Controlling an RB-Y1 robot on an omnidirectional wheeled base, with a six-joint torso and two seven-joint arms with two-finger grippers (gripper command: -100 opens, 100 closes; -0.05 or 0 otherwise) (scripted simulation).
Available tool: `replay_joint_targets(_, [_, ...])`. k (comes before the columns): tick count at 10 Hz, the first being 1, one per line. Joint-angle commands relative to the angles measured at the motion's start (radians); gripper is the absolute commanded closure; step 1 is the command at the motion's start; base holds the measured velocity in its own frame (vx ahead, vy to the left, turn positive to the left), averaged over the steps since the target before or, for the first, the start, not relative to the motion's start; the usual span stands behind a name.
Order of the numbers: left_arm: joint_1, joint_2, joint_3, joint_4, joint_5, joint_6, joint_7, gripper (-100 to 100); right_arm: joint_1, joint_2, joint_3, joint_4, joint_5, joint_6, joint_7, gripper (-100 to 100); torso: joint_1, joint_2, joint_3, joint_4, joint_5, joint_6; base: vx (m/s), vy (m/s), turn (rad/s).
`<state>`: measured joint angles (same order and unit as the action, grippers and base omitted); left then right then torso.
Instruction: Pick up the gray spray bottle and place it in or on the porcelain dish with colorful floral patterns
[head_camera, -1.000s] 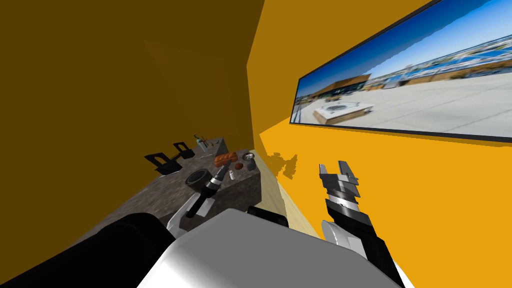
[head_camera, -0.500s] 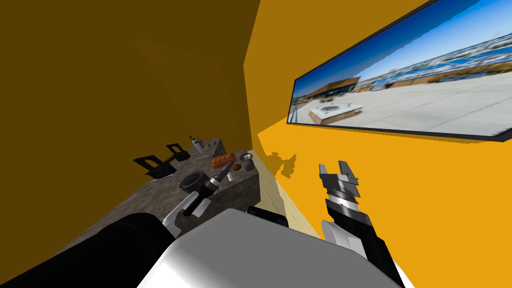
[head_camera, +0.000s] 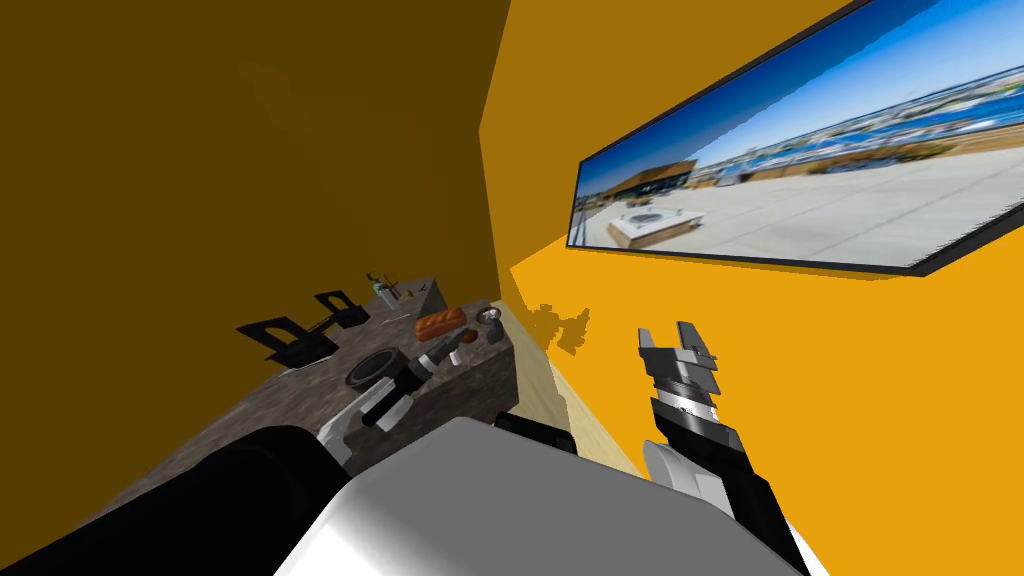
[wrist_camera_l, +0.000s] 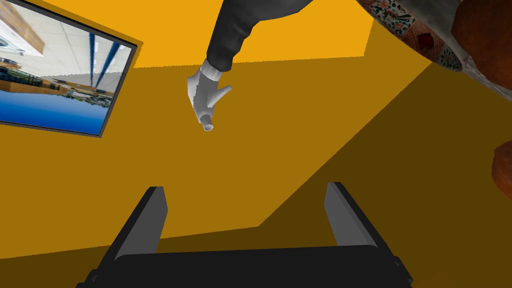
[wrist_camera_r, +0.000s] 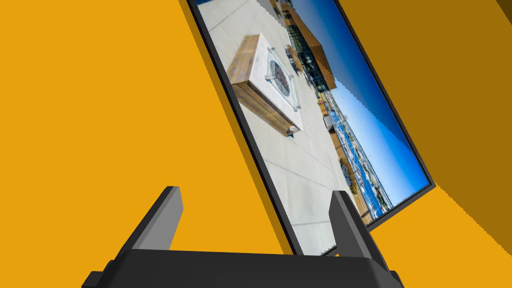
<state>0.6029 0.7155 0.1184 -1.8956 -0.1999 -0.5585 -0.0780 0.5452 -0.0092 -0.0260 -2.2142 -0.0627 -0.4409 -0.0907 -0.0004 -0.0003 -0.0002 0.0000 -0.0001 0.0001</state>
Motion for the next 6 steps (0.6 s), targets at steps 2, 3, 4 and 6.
replay_joint_targets(2, [0.003,0.073,-0.008,0.032,-0.028,-0.002,0.007,-100,0.0,0.0,0.0,0.0,0.0,0.0,0.0,0,0.0,0.0,0.0,0.0,0.0,0.0,0.0,-0.008,-0.119])
replay_joint_targets(3, [0.003,0.089,-0.008,0.032,-0.028,-0.002,0.007,-100,0.0,0.0,0.0,0.0,0.0,0.0,0.0,0,0.0,0.0,0.0,0.0,0.0,0.0,-0.001,-0.004,-0.055])
replay_joint_targets(4, [0.0,0.126,-0.017,0.054,-0.047,0.0,0.013,-100,0.0,0.0,0.0,0.0,0.0,0.0,0.0,0,0.0,0.0,0.0,0.0,0.0,-0.001,-0.001,-0.01,-0.126])
replay_joint_targets(6, [-0.005,0.18,-0.027,0.075,-0.064,0.002,0.019,-100,0.0,0.0,0.0,0.0,0.0,0.0,0.0,0,0.0,0.0,0.0,0.0,0.0,0.0,-0.003,-0.01,-0.09])
